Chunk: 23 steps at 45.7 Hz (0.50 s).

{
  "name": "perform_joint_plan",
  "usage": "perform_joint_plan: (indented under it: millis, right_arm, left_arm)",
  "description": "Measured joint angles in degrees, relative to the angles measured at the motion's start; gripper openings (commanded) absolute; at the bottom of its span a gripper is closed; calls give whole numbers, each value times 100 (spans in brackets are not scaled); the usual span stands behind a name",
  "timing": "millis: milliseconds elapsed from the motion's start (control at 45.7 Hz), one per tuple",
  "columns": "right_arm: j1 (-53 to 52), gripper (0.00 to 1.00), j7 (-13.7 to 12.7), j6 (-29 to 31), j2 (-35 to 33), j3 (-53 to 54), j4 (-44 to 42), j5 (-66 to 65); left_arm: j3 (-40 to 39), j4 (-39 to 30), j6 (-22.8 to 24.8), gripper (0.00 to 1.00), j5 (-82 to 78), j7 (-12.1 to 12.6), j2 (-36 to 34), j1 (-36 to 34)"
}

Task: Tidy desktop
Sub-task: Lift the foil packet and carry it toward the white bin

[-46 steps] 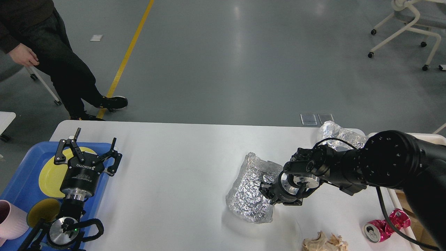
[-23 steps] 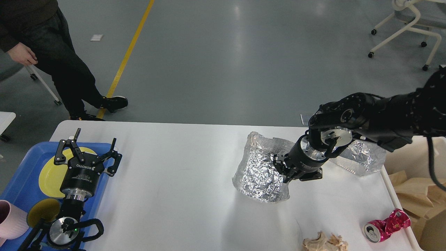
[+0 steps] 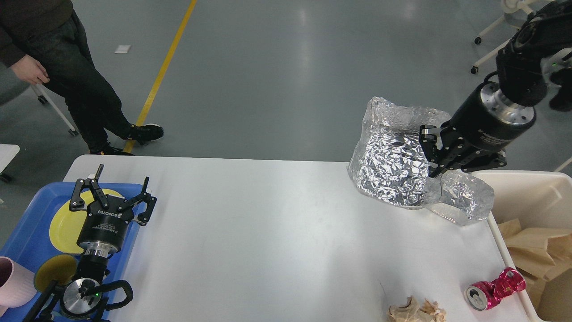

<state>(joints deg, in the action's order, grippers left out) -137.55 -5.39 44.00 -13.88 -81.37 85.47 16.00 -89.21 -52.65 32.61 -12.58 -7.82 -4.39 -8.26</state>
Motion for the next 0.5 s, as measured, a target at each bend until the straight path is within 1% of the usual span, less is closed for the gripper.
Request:
perform_joint_plan:
  millis: [44,109,307,372,504]
  right_arm:
    - [-60,0,91,12,-2,-142,29,-13]
    - [-82,0,152,16,-14,-253,44,-29]
    - [21,0,161,-10,-308,-475,-26,-106]
    - [167,0,142,-37,-542,-656,-196,-239]
    - [742,0,125,-72,-1285,-862,-933,-531]
  left_arm:
    - [0,0,0,96,0,0,0,0]
    - [0,0,0,96,0,0,0,0]
    - [0,0,0,96,0,-6,0,8]
    - [0,0,0,96,0,-11,0,9]
    - [0,3,0,96,0,-11,0,10]
